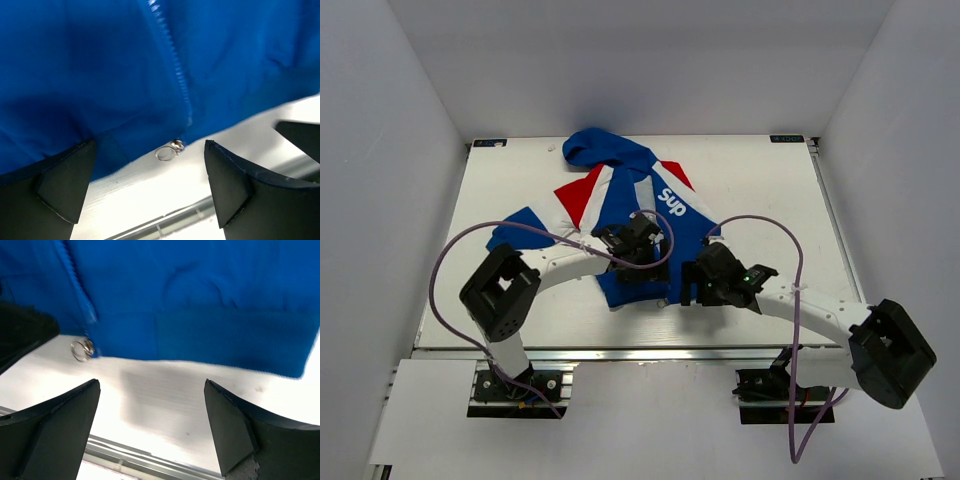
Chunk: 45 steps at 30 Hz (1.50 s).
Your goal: Zip up the jacket
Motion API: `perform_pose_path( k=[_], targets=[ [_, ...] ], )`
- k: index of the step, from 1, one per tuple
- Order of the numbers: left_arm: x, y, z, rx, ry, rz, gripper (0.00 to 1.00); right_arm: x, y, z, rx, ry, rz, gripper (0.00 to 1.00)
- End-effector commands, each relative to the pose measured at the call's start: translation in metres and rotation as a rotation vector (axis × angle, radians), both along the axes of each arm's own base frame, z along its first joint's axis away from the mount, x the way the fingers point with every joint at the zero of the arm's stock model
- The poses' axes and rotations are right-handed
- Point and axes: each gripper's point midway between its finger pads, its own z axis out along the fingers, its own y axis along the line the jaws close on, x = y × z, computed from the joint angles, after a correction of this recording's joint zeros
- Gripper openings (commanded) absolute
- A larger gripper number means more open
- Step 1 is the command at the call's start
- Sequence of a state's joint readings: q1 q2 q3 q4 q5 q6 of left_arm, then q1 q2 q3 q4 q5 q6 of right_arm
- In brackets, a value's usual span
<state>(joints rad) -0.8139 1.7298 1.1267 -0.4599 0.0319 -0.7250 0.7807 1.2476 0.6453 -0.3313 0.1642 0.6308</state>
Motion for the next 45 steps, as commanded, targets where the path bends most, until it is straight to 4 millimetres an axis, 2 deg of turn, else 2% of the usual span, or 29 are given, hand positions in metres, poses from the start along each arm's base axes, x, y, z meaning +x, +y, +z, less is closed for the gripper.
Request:
perform_pose_path(
  k=[1,3,4,6,7,9,11,14,17,19,23,31,35,40,45],
  targets=[
    [0.004,0.010,-0.003,0.098,-0.025,0.098,0.98,0.004,-0.003,0.008,0.036,-0.047,-0.051,0.89],
    [0.001,0.003,-0.007,0.107,-0.021,0.087,0.98,0.004,-0.008,0.006,0.023,-0.051,-0.066,0.89],
    [0.001,0.005,-0.015,0.141,-0.015,0.097,0.98,0.003,-0.008,0.006,0.023,-0.049,-0.071,0.89],
    [0.003,0.003,-0.019,0.178,-0.027,0.116,0.98,0.003,-0.007,0.005,0.028,-0.047,-0.070,0.89],
    [0.000,0.010,-0.029,0.231,-0.005,0.125,0.96,0.003,-0.007,0.006,0.034,-0.048,-0.069,0.89],
    [0.009,0.011,-0.029,0.269,-0.031,0.148,0.94,0.003,-0.008,0.005,0.032,-0.050,-0.072,0.89],
    [0.009,0.018,-0.039,0.325,-0.035,0.165,0.93,0.003,-0.009,0.004,0.028,-0.056,-0.072,0.89],
    [0.009,0.020,-0.047,0.359,-0.025,0.172,0.86,0.005,-0.010,0.004,0.020,-0.064,-0.071,0.89],
    [0.009,0.023,-0.050,0.374,-0.026,0.178,0.73,0.007,-0.008,0.004,0.018,-0.073,-0.062,0.89],
    [0.010,0.025,-0.052,0.388,-0.027,0.180,0.60,0.008,-0.007,0.003,0.014,-0.071,-0.055,0.89],
    [0.011,0.025,-0.046,0.390,-0.033,0.181,0.51,0.011,-0.003,0.002,0.013,-0.068,-0.039,0.89],
    [0.012,0.025,-0.010,0.319,-0.087,0.170,0.49,0.023,0.010,0.002,0.007,-0.075,-0.008,0.89],
    [0.003,0.034,-0.003,0.325,-0.082,0.164,0.48,0.028,0.013,-0.004,-0.008,-0.068,-0.019,0.89],
    [-0.015,0.049,-0.009,0.326,-0.049,0.157,0.48,0.029,0.008,-0.019,-0.054,-0.043,-0.051,0.89],
    [-0.026,0.070,-0.012,0.367,-0.044,0.174,0.43,0.028,0.002,-0.030,-0.089,-0.018,-0.080,0.89]
  ],
)
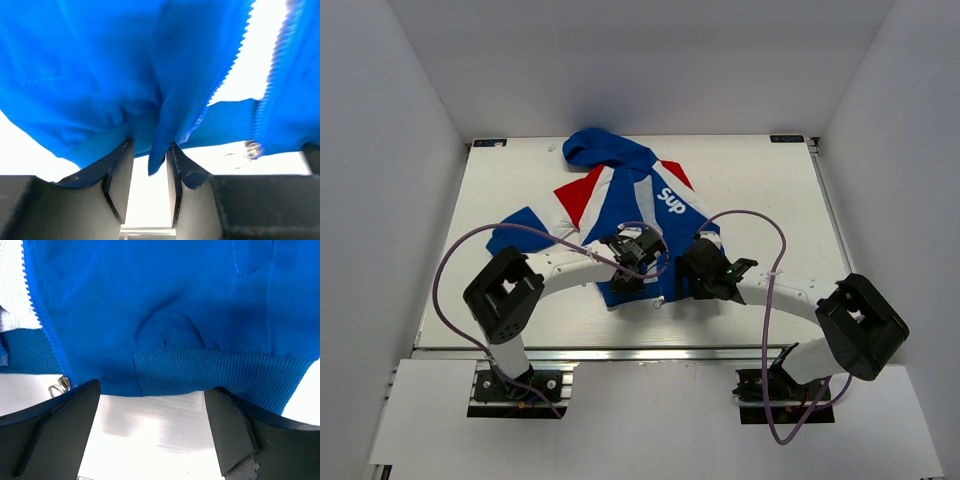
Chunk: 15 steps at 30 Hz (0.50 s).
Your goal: Zip up the jacket
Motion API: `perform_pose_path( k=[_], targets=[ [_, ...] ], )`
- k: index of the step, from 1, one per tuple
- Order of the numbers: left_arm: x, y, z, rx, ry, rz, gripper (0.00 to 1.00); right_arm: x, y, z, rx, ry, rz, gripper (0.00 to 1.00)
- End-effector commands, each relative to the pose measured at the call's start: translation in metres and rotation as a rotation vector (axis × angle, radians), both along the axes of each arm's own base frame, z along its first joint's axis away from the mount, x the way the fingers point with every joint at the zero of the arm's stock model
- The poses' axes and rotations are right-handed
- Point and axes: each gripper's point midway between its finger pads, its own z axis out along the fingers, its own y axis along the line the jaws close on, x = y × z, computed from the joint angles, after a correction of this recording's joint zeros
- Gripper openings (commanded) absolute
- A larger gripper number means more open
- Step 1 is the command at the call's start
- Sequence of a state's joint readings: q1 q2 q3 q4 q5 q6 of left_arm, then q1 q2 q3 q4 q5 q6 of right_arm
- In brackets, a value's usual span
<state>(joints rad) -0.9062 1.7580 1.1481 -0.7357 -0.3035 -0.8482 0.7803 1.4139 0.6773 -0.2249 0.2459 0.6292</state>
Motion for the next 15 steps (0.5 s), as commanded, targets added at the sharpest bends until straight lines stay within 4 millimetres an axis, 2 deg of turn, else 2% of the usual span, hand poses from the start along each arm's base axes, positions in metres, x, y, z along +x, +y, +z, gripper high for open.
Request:
perform_pose_path(
  k=[1,4,8,12,15],
  targets=[
    [-0.006,0.015,0.011,0.005,-0.023,0.015,0.43,0.000,-0.004,-0.008,-0.020,0.013,-0.039,0.89],
    [-0.011,0.020,0.008,0.016,-0.005,0.011,0.39,-0.002,-0.004,-0.009,-0.011,0.017,-0.039,0.89],
    [-0.016,0.013,0.009,-0.039,-0.001,-0.036,0.39,-0.001,-0.002,-0.004,-0.006,0.006,-0.013,0.89],
    [-0.018,0.002,0.022,-0.110,-0.011,-0.095,0.49,-0.002,0.002,0.008,0.012,-0.025,0.054,0.89],
    [-0.015,-0.007,0.045,-0.184,-0.057,-0.134,0.61,-0.004,0.007,0.021,0.049,-0.050,0.102,0.89]
  ],
)
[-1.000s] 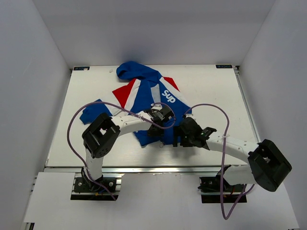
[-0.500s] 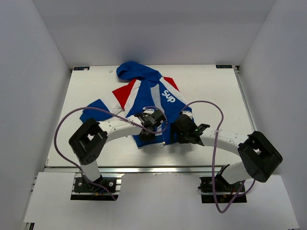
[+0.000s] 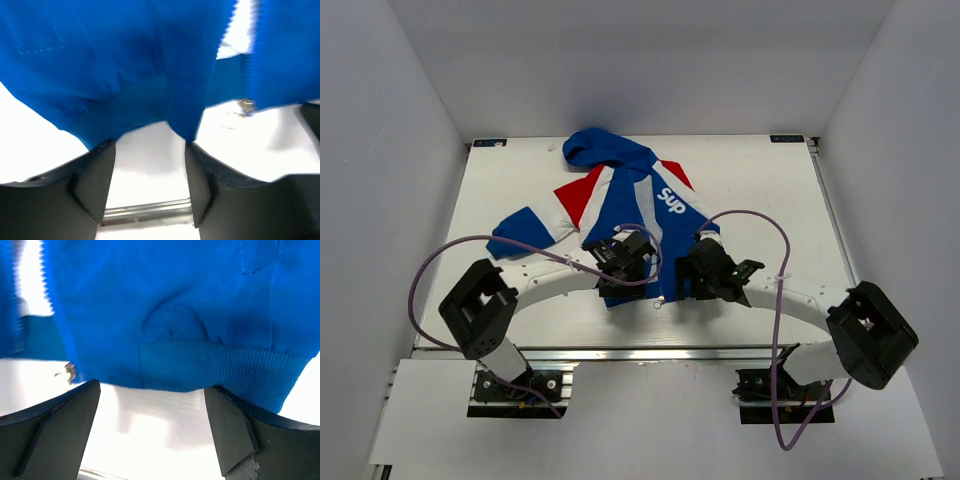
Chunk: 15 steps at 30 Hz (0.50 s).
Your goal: Zip up the jacket
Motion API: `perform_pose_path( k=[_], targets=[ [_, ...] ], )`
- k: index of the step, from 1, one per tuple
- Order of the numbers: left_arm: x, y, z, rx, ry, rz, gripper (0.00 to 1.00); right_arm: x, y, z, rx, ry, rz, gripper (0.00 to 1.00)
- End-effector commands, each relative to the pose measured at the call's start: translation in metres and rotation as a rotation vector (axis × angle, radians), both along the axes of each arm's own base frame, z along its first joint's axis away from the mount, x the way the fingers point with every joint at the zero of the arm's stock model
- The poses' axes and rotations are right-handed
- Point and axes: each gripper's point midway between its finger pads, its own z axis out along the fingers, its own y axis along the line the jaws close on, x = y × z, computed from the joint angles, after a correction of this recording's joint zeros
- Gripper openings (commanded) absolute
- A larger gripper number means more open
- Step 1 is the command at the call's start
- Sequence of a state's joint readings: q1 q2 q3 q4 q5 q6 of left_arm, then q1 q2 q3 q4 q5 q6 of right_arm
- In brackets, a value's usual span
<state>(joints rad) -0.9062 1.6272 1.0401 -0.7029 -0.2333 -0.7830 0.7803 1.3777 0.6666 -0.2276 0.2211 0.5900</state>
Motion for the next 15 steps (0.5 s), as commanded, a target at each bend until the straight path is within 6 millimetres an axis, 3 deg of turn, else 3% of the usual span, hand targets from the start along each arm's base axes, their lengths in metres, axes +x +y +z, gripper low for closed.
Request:
perform_pose_path(
  k=[1,7,15],
  targets=[
    [0.006,-0.018,0.039,-0.141,-0.080,-0.066,0.70,0.000,0.007,0.022,0.054,-0.053,0.062,0.89],
    [0.007,-0.018,0.066,-0.202,-0.157,-0.120,0.98,0.000,0.016,0.046,0.089,-0.108,0.098,0.89],
    [0.008,0.009,0.066,-0.146,-0.213,-0.046,0.98,0.000,0.025,0.049,-0.009,-0.090,0.062,0.89]
  ],
)
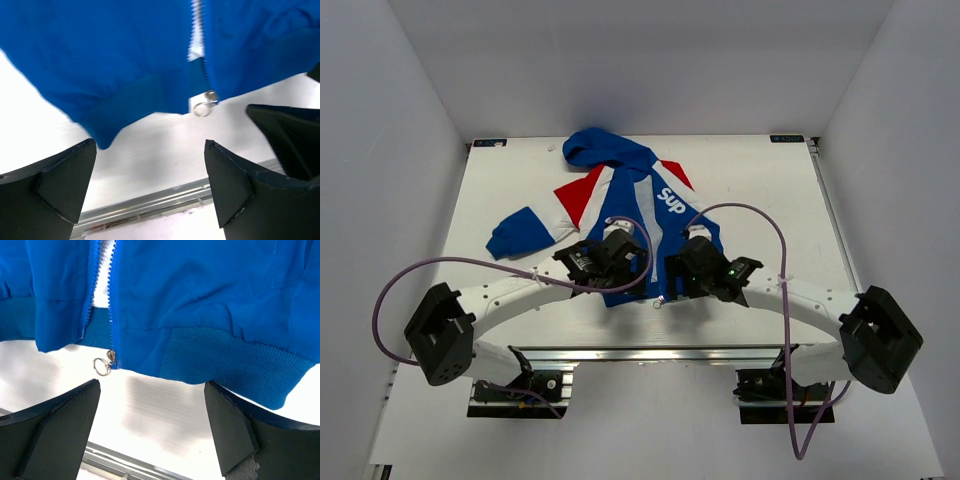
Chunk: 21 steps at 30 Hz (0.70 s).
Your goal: Zip up the jacket
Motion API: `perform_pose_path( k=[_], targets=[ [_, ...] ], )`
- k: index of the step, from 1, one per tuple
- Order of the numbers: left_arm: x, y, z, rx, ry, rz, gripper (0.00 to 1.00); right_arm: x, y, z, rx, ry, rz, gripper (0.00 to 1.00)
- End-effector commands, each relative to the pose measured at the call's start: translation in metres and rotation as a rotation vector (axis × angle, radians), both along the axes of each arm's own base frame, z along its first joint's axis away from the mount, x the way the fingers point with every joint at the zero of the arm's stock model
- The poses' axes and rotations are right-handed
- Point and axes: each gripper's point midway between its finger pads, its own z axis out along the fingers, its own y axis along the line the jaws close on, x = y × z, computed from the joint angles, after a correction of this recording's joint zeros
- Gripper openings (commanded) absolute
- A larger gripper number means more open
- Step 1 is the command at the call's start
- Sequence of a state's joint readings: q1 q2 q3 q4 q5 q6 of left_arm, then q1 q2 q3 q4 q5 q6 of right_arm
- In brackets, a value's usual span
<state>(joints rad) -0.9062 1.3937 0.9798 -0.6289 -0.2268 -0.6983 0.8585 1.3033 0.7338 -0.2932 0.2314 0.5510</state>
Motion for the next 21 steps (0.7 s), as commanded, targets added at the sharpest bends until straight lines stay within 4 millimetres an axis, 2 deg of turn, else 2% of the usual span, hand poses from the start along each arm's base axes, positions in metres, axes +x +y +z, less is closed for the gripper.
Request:
perform_pose_path(
  k=[1,6,7,10,13,17,21],
  targets=[
    [0.004,0.015,0.009,0.008,-0.057,0.046,0.98,0.005,0.000,0.011,-0.054,-0.012,-0.052,0.89],
    [0.004,0.024,0.010,0.000,-0.072,0.065,0.98,-0.027,-0.024,0.000,-0.124,0.097,-0.091,0.89],
    [0.007,0.026,0.010,-0.002,-0.075,0.076,0.98,-0.040,-0.039,-0.011,-0.165,0.134,-0.098,0.89],
    [0.012,0.029,0.011,-0.019,-0.082,0.084,0.98,-0.053,-0.055,-0.013,-0.179,0.158,-0.122,0.89],
    [0.012,0.029,0.010,-0.032,-0.077,0.080,0.98,-0.055,-0.048,-0.003,-0.124,0.143,-0.078,0.89],
    [0.013,0.031,0.010,-0.045,-0.075,0.089,0.98,-0.034,-0.011,0.014,-0.006,0.069,-0.014,0.89],
    [0.011,0.032,0.011,-0.060,-0.074,0.097,0.98,-0.011,0.011,0.018,0.001,0.038,-0.030,0.89]
  ],
)
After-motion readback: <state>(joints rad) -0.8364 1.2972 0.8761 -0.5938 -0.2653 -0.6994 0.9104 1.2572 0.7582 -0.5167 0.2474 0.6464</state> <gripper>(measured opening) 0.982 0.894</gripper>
